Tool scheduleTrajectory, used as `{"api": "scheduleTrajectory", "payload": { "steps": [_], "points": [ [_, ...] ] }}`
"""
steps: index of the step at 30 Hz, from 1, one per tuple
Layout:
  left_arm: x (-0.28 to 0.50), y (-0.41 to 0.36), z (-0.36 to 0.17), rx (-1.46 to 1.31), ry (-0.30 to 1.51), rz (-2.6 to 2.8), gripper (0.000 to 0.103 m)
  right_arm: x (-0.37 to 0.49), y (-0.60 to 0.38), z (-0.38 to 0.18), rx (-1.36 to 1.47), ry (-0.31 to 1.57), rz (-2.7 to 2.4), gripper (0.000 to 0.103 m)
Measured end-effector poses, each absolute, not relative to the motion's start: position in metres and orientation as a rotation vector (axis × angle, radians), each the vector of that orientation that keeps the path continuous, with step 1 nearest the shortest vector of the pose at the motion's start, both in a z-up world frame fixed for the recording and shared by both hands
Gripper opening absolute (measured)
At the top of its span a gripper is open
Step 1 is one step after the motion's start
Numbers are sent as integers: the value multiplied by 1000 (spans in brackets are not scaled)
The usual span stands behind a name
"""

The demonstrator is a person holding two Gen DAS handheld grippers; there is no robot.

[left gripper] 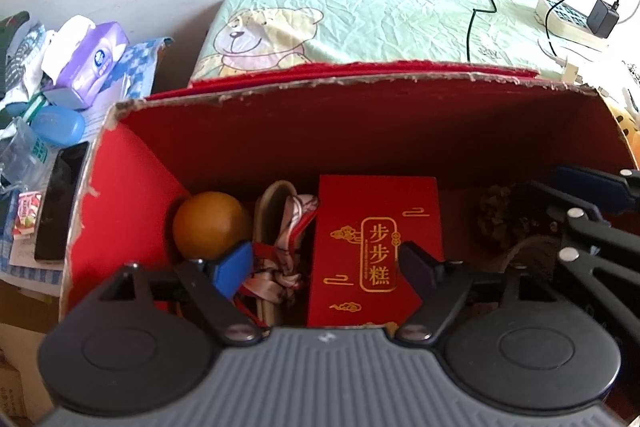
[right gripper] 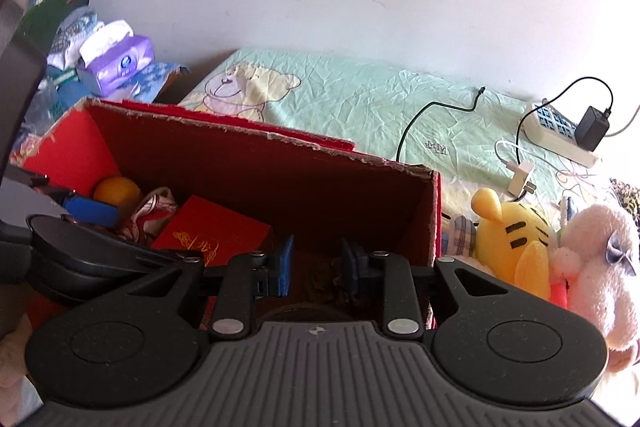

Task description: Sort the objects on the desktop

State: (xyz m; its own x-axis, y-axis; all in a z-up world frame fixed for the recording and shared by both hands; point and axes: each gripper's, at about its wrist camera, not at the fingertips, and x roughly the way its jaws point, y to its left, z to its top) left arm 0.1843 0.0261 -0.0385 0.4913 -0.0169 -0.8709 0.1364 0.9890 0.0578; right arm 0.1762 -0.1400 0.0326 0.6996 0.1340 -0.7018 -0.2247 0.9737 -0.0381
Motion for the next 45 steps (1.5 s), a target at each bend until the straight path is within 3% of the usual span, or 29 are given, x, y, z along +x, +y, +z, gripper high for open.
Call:
{"api": "scheduleTrajectory", "payload": {
  "steps": [10, 17, 19, 26, 45],
  "points": [
    [184, 25, -39, 143, 1046, -41, 82, 173, -137, 32, -157, 759, 237, 32],
    [182, 24, -38, 154, 1016, -21, 83, 169, -160, 36, 11, 689, 318, 25],
    [181, 24, -37, 157, 1010, -14, 83, 173, -157, 34, 1, 714, 356, 16],
    [181, 23, -36, 164, 991, 7, 83, 187, -155, 29, 29, 837, 395, 15],
    [181, 21, -37, 194, 984, 46, 83, 187, -154, 26, 18, 846, 370, 10]
  ]
}}
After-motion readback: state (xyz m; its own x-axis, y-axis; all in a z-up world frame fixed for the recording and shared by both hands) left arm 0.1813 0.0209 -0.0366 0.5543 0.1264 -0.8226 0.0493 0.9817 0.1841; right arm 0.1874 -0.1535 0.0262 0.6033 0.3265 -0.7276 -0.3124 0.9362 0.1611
